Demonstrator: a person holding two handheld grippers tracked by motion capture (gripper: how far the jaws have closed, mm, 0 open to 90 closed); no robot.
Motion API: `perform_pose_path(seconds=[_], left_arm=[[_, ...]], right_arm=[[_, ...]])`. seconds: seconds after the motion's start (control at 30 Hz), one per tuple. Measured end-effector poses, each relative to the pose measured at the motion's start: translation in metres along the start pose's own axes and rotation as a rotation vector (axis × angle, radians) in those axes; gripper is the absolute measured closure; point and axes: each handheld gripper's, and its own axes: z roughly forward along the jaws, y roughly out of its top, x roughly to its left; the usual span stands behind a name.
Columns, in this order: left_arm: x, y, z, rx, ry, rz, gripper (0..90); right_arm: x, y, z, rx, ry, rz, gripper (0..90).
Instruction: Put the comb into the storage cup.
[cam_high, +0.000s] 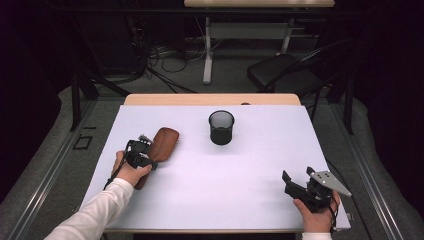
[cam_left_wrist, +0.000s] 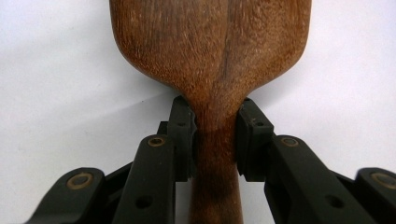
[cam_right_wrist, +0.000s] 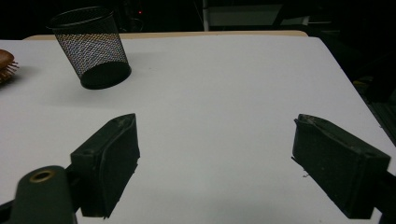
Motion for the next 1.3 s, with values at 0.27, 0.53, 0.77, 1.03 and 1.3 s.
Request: perform_pose_path(seconds=[0.27,0.53,0.77,1.03,1.3], left_arm=[[0.000,-0.004,0.000,-0.031,0.003,0.012,72.4],[0.003,-0.006,-0.001,-0.058,-0.016,0.022,72.6],[0.006,-0.007,-0.002,-0.082,-0.060,0.012,72.7],[0.009,-0.008,-0.005,-0.127,-0.110,-0.010,72.7],[0.012,-0.009,-0.010,-0.180,-0.154,-0.022,72.7]], right_arm=[[0.000,0.000,0.000,0.000,-0.001,0.000,13.9],[0.000,0.000,0.000,-0.001,0.000,0.001,13.9],[0.000,0.000,0.000,-0.005,-0.001,0.000,13.9],[0.000,0.000,0.000,-0.005,0.000,0.001,13.8],[0.000,0.000,0.000,-0.001,0.000,0.001,13.9]])
